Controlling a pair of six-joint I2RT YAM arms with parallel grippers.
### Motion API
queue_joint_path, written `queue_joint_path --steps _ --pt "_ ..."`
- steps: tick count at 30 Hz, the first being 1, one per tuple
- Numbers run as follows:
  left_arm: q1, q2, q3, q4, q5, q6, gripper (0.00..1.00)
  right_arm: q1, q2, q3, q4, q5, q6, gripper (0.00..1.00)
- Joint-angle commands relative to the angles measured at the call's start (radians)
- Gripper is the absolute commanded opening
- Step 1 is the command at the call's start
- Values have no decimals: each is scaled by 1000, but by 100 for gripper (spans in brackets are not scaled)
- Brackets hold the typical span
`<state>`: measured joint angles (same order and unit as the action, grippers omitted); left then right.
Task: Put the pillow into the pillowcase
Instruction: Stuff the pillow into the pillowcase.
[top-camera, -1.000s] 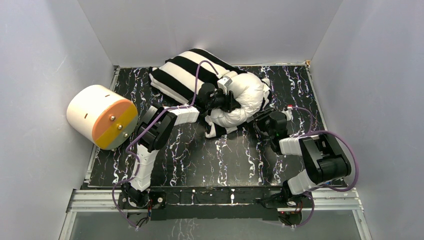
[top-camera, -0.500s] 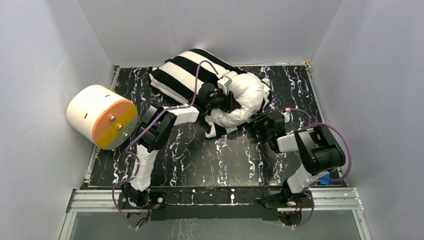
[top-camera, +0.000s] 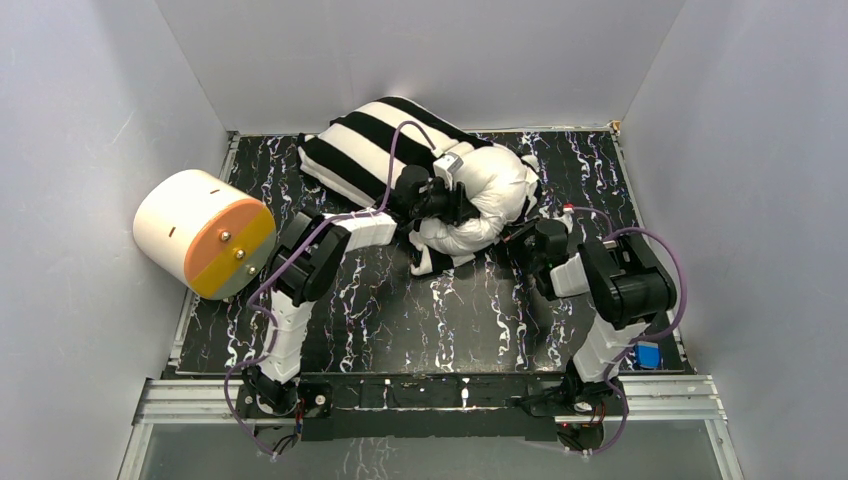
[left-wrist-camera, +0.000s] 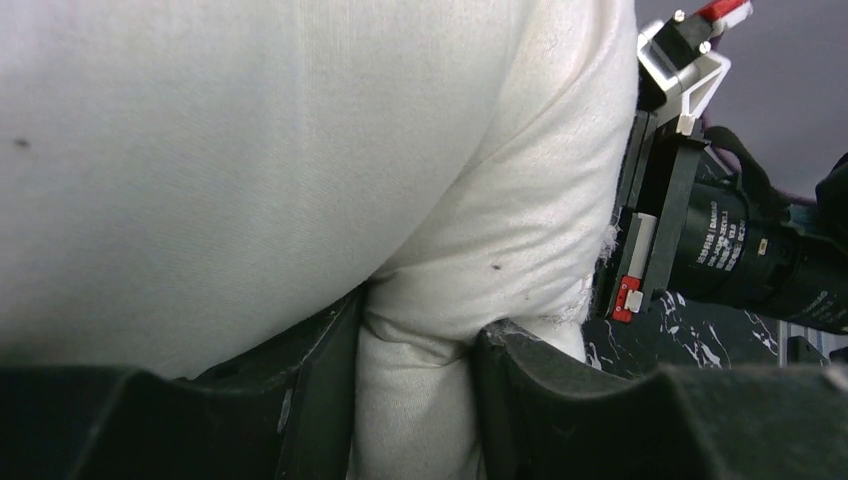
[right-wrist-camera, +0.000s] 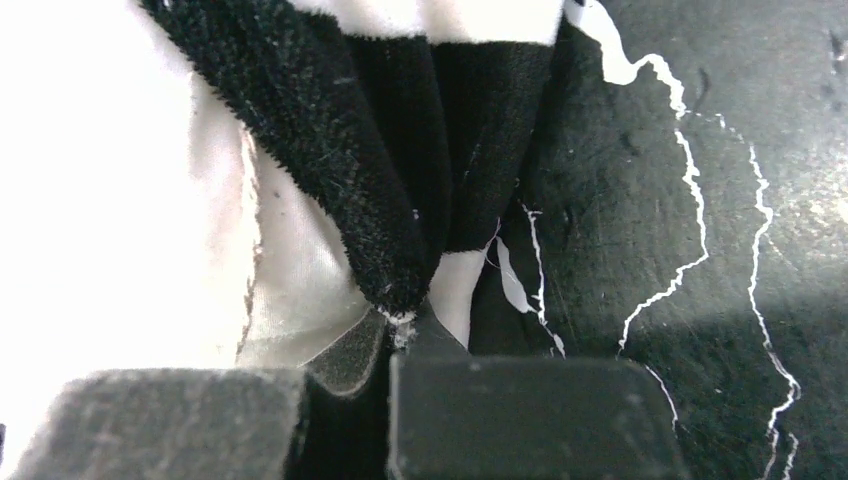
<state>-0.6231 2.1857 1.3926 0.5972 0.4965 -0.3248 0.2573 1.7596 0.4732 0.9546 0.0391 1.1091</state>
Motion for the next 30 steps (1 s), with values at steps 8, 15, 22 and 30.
queue_joint_path --steps 8,15,22,30 --pt "62 -449 -184 -503 -240 225 64 -119 -311 107 -307 -646 -493 0" --pt "-109 -740 -148 -722 -410 521 69 -155 -353 196 -466 -1016 -563 0" --pt "-302 -758 -85 -824 -458 648 71 -157 -389 349 -641 -1172 -620 0" --pt "-297 -455 -1 -748 -752 791 74 -169 -286 589 -894 -1200 -719 0"
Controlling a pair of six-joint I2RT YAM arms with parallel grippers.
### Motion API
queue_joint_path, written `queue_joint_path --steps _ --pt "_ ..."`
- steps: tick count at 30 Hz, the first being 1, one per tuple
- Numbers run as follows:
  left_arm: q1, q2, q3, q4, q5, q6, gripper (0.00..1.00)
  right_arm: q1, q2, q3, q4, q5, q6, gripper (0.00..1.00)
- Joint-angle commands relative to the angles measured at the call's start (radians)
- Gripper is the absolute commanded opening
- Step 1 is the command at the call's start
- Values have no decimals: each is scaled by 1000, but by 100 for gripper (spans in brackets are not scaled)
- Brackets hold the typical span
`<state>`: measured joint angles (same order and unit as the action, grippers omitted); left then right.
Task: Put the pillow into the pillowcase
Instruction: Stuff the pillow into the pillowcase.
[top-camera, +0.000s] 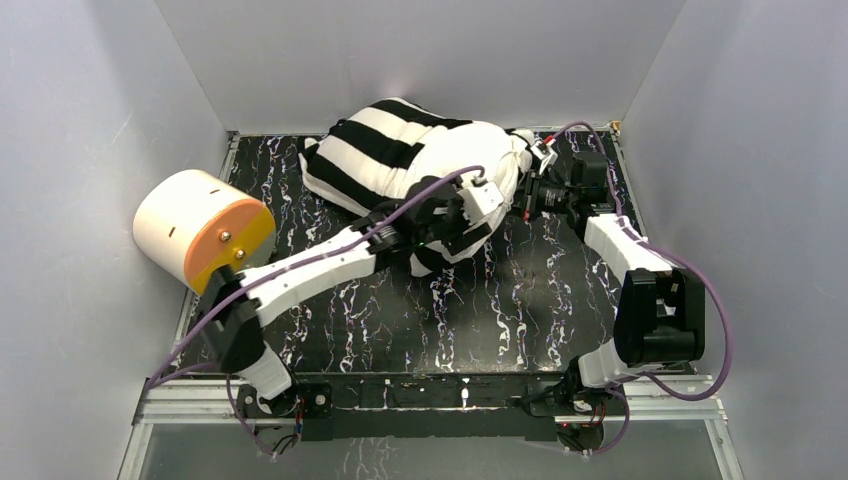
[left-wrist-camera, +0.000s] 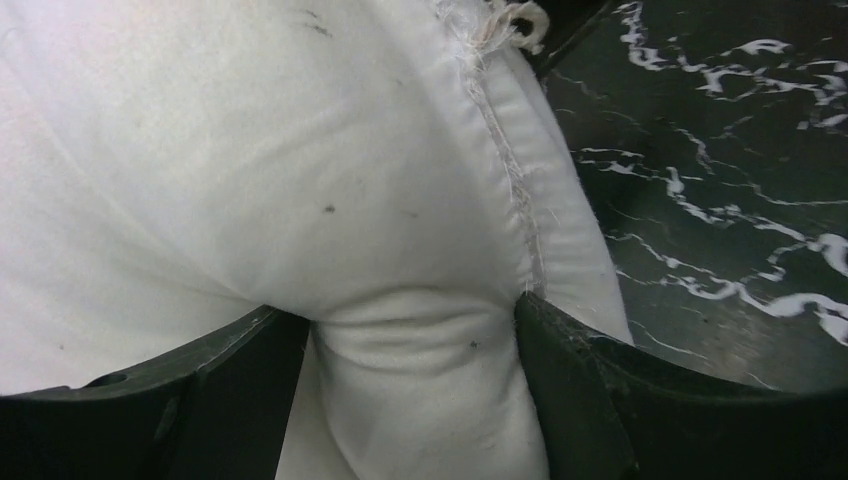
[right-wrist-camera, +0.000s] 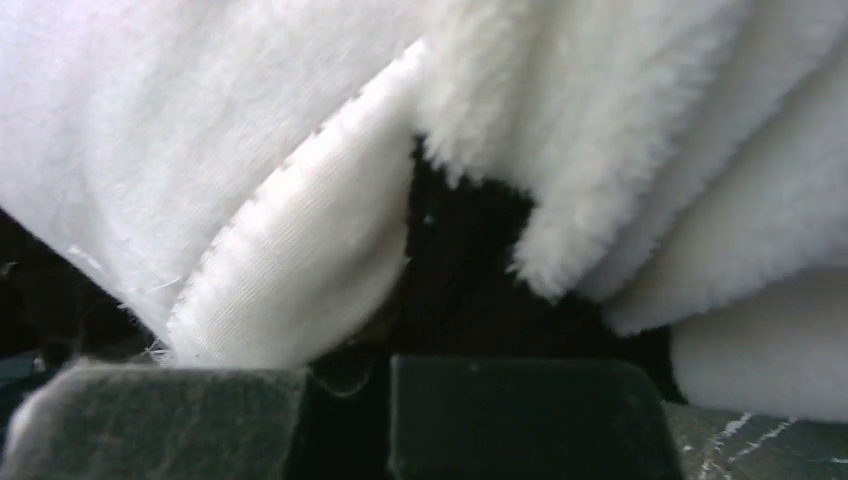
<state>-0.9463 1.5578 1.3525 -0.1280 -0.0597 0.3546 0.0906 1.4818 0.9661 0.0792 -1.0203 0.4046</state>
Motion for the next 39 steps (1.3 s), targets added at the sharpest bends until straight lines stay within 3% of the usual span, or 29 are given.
queue_joint_path --steps 1,3,6,8,11,16,20,25,29,39 --pt "57 227 78 -17 -211 91 72 -3 -3 96 -26 -129 -17 0" --pt "133 327 158 -27 -197 13 56 -6 7 99 -72 -98 -58 3" --pt "223 390 219 -33 -102 -125 9 -23 15 98 -169 34 -111 13" --pt "246 368 176 48 -39 -174 0 -30 17 80 -173 145 -113 19" --pt "262 334 154 120 40 -237 0 -35 18 4 -51 210 -30 31" --pt "267 366 244 92 97 -271 0 -34 -66 -241 290 371 240 34" --pt "267 390 293 97 92 -285 0 -32 -135 -406 432 551 391 40" --pt "267 412 354 97 90 -312 0 -12 -115 -494 600 645 503 44" --pt "267 434 399 78 91 -327 0 33 -100 -485 643 728 564 40" --pt "267 437 406 88 105 -345 0 73 -3 -488 744 867 659 21"
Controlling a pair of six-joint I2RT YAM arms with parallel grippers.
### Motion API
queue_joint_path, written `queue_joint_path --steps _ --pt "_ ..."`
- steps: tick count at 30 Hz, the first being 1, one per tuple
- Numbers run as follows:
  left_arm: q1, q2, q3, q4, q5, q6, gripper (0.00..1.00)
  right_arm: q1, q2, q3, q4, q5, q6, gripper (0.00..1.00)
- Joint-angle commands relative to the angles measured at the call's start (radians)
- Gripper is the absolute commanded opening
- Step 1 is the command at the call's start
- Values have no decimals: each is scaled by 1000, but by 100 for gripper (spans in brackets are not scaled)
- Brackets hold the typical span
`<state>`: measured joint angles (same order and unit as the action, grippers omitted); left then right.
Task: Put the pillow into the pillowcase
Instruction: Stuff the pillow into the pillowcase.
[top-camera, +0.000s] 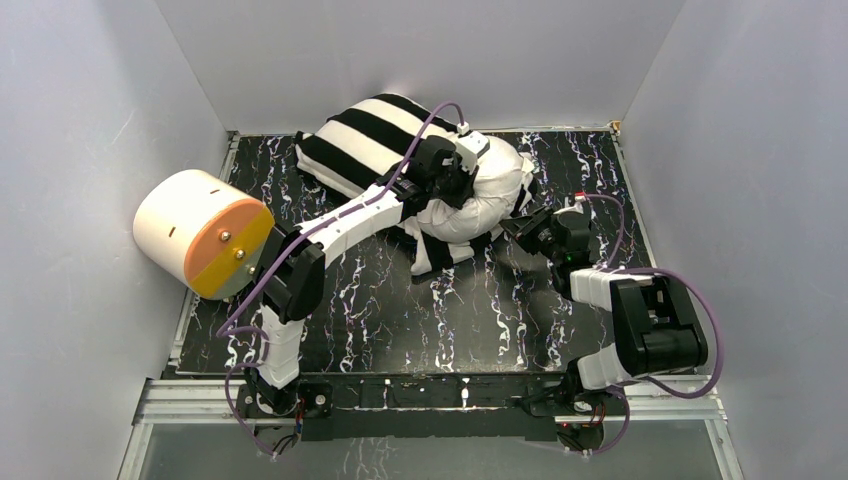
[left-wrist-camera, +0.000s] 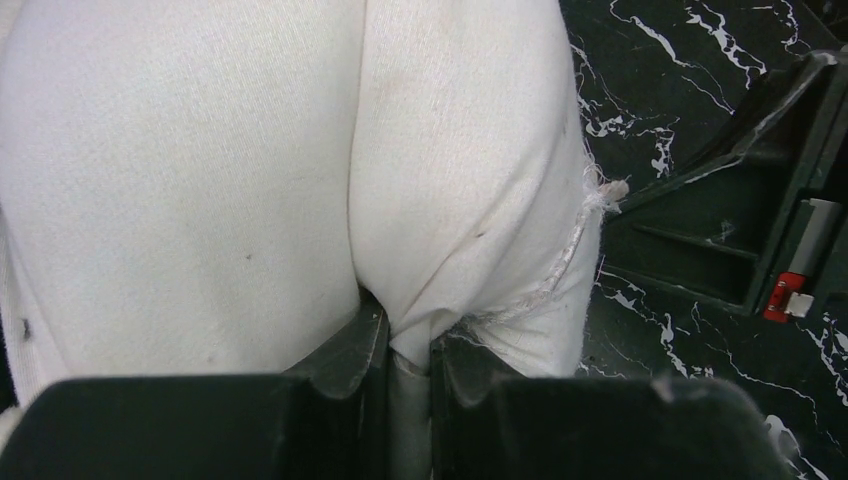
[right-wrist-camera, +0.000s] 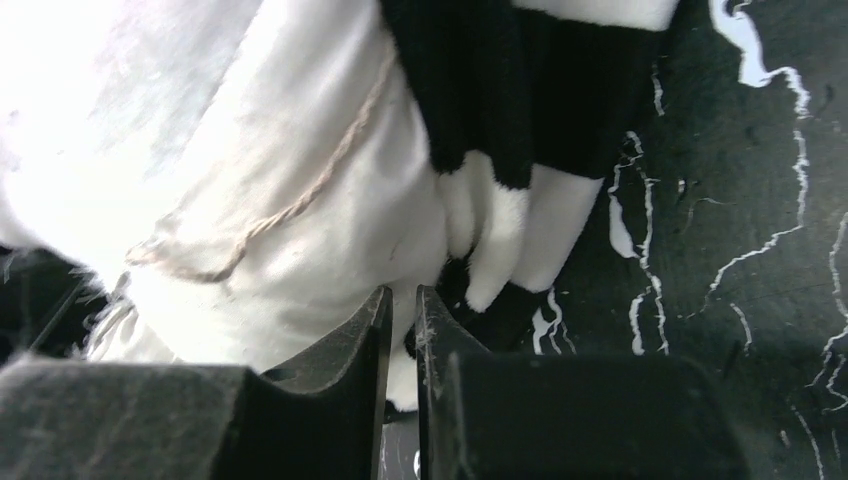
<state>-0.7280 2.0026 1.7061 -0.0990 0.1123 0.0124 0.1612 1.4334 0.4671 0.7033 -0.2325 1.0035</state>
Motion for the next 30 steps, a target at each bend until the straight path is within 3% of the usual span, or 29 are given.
queue_joint_path --steps 1,10,18,30 --pt "49 -8 52 59 -66 -3 0 3 66 18 132 75 64 20" --pt "49 -7 58 52 -68 -3 0 12 205 55 205 85 110 17" --pt "48 -11 40 65 -68 -6 0 16 241 50 293 83 111 23" --pt "49 -12 39 61 -56 -5 0 17 280 100 274 97 74 32"
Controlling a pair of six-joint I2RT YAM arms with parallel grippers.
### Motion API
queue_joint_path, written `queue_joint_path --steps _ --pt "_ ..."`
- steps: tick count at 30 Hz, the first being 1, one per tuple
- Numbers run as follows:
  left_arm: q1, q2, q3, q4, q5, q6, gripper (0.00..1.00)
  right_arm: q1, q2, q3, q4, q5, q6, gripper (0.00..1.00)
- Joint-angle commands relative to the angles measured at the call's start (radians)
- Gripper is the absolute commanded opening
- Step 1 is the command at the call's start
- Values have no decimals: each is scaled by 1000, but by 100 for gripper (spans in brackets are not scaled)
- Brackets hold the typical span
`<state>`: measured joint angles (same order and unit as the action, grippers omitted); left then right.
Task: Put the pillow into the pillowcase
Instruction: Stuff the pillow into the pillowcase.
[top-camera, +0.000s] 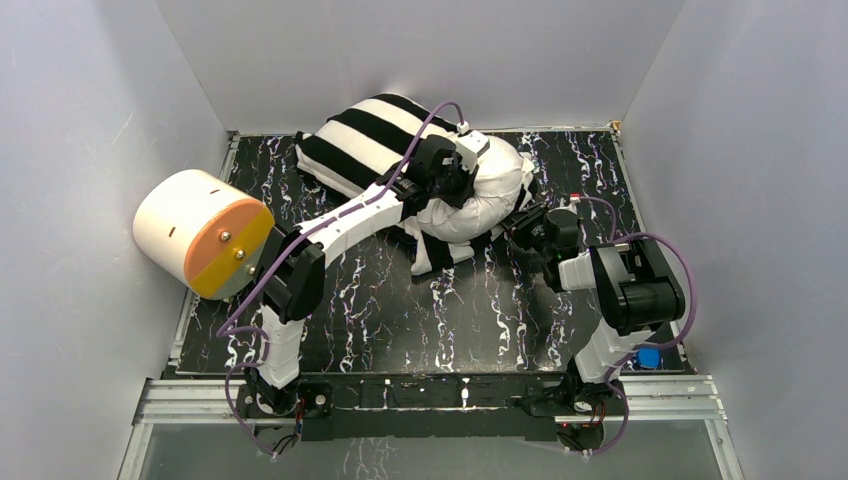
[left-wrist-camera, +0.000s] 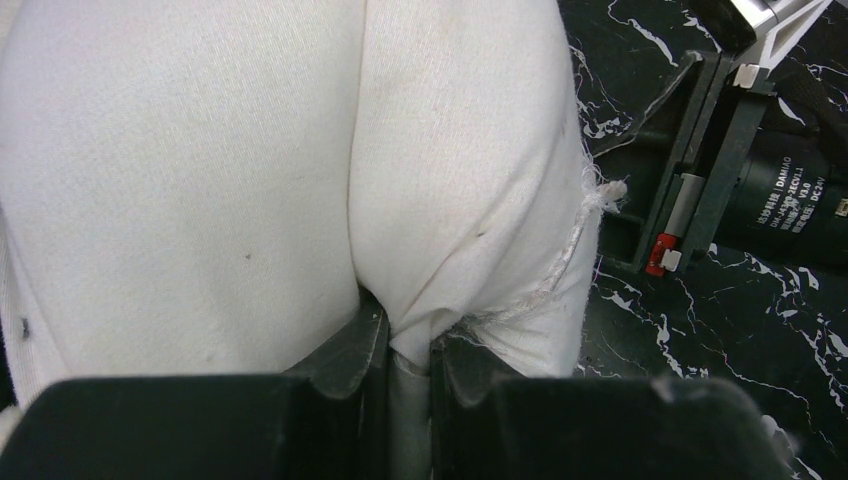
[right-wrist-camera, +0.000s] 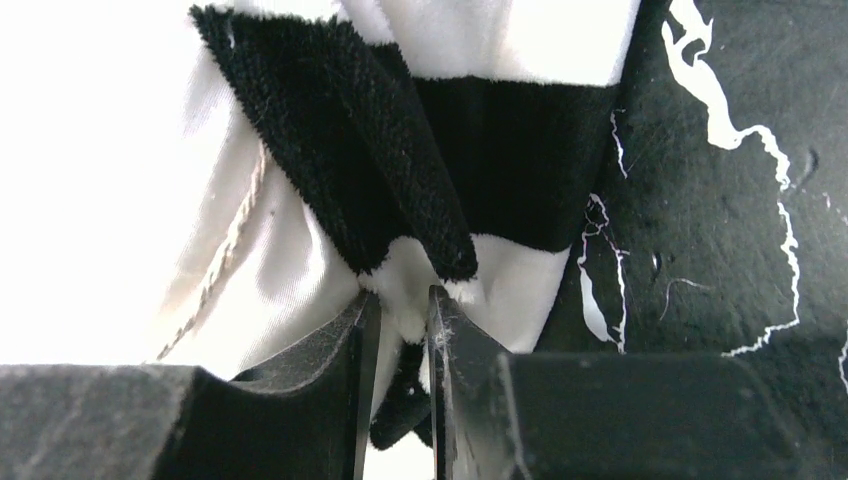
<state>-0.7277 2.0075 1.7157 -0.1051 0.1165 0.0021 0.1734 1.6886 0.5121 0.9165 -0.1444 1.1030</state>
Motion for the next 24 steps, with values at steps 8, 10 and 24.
queue_joint_path --steps 8,10,24 --pt "48 -32 25 76 -54 -32 0 12 94 106 34 5 -54 35" --pt "48 -33 28 74 -57 -33 0 23 102 119 16 16 -66 35" --pt "61 63 49 70 -211 -7 0 54 83 203 -84 -258 -323 0"
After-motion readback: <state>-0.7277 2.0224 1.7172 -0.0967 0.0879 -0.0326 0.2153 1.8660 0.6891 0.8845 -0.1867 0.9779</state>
